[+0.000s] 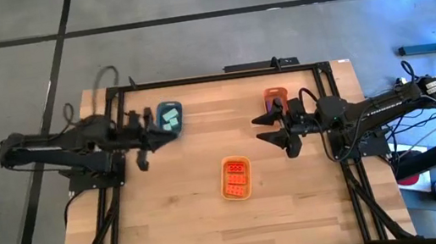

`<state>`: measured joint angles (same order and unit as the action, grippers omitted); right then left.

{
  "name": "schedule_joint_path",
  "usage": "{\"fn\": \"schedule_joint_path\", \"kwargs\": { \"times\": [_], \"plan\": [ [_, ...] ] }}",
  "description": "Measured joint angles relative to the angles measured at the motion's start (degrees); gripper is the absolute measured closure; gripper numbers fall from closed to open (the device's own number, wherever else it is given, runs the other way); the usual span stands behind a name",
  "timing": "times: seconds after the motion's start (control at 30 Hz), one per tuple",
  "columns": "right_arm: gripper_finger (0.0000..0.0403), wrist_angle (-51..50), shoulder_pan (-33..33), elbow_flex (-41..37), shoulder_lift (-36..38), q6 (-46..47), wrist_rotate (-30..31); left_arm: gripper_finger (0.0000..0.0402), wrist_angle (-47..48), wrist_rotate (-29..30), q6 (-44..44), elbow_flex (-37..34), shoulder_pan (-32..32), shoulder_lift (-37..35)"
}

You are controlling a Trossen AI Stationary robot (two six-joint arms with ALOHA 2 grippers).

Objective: Sort & place blocks by color
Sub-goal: Return to Home Position

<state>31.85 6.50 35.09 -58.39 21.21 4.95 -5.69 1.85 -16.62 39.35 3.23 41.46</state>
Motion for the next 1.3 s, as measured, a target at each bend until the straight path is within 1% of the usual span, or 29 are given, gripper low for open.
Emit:
{"fn": "schedule_joint_path", "kwargs": {
  "times": [0.13, 0.27, 0.37, 0.63, 0.73, 0.9, 0.93, 1.1, 1.2, 1.3],
  "plan": [
    [0.0131, -0.01, 0.0, 0.0, 0.0, 0.51, 0.0, 0.04, 4.89, -0.17, 2.09, -0.01, -2.23, -6.78],
    [0.0131, 0.02, 0.0, 0.0, 0.0, 1.02, 0.0, 0.0401, 4.99, -0.94, 2.62, -3.27, -3.07, -12.98],
    [0.0131, 0.06, 0.0, 0.0, 0.0, 1.03, 0.0, 0.0401, 4.21, -0.8, 1.44, -7.8, -3.06, -18.39],
    [0.0131, 0.06, 0.0, 0.0, 0.0, 1.03, 0.0, 0.0401, -3.43, 0.84, -3.99, -22.28, -3.03, -30.85],
    [0.0131, 0.06, 0.0, 0.0, 0.0, 1.03, 0.0, 0.0401, -4.25, 1.58, -5.06, -26.12, -3.03, -34.38],
    [0.0131, 0.06, 0.0, 0.0, 0.0, 1.03, 0.0, 0.0401, -4.37, 1.73, -5.9, -30.59, -3.07, -40.25],
    [0.0131, 0.06, 0.0, 0.0, 0.0, 1.03, 0.0, 0.0401, -4.37, 1.83, -6.17, -31.36, -3.07, -41.31],
    [0.0131, -0.12, 0.0, 0.02, -0.02, 1.05, 0.0, 0.0401, -4.54, 1.92, -7.09, -32.72, -3.07, -41.33],
    [0.0131, -0.29, 0.0, 0.02, -0.02, 1.09, 0.02, 0.0401, -5.38, 1.93, -7.64, -35.16, -3.07, -41.32],
    [0.0131, -0.32, 0.0, 0.02, -0.02, 1.9, 0.02, 0.0401, -10.05, 1.95, -9.57, -38.19, -3.07, -41.36]
  ]
}}
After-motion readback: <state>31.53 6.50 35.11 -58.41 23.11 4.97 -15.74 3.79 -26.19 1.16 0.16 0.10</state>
